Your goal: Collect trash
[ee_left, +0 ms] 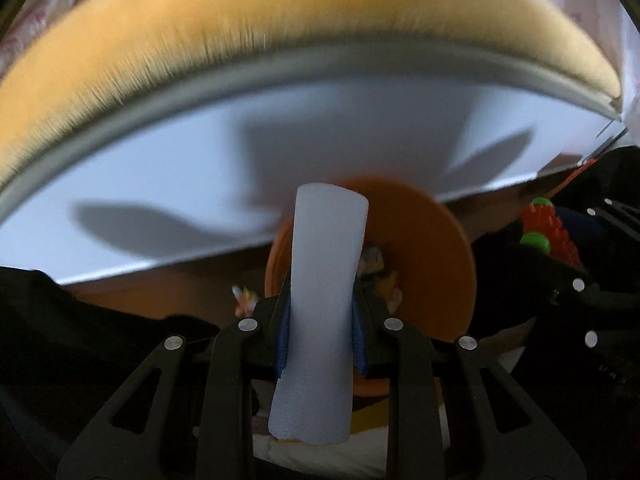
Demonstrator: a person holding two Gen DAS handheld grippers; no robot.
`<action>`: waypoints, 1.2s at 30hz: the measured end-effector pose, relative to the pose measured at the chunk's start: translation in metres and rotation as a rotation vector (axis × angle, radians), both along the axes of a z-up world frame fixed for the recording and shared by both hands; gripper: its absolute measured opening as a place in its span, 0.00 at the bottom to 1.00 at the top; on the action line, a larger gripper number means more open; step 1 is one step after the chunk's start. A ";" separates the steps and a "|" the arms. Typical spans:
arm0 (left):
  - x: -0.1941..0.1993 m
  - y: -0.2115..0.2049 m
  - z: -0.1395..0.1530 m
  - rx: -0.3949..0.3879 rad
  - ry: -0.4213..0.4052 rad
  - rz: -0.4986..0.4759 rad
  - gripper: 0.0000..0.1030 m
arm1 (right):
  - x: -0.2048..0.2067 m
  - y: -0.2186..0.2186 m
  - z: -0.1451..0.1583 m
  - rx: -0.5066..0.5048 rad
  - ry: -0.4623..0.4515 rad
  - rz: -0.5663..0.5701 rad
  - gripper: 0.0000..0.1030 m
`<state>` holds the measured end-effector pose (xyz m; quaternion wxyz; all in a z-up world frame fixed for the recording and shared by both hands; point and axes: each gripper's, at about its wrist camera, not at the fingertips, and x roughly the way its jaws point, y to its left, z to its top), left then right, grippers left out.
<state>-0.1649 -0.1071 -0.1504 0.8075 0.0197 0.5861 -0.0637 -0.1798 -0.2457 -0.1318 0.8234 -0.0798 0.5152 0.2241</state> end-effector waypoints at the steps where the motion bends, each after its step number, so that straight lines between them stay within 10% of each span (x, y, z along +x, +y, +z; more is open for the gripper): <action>1: 0.002 0.001 -0.006 -0.001 0.025 0.000 0.23 | 0.003 0.001 -0.008 -0.012 0.027 -0.004 0.38; 8: 0.011 0.003 -0.036 0.007 0.144 -0.001 0.25 | 0.013 0.007 -0.029 -0.034 0.100 0.003 0.38; 13: 0.009 0.006 -0.036 0.026 0.157 0.018 0.75 | 0.015 0.010 -0.025 -0.072 0.072 -0.004 0.74; 18: 0.008 0.013 -0.020 -0.001 0.104 0.040 0.76 | 0.010 0.001 -0.002 -0.062 0.007 -0.040 0.77; 31: 0.005 0.038 0.151 0.103 -0.497 0.168 0.88 | 0.053 -0.043 0.167 0.083 -0.452 -0.209 0.95; 36: 0.031 0.063 0.200 0.060 -0.605 0.277 0.88 | 0.096 -0.033 0.202 0.057 -0.572 -0.305 0.95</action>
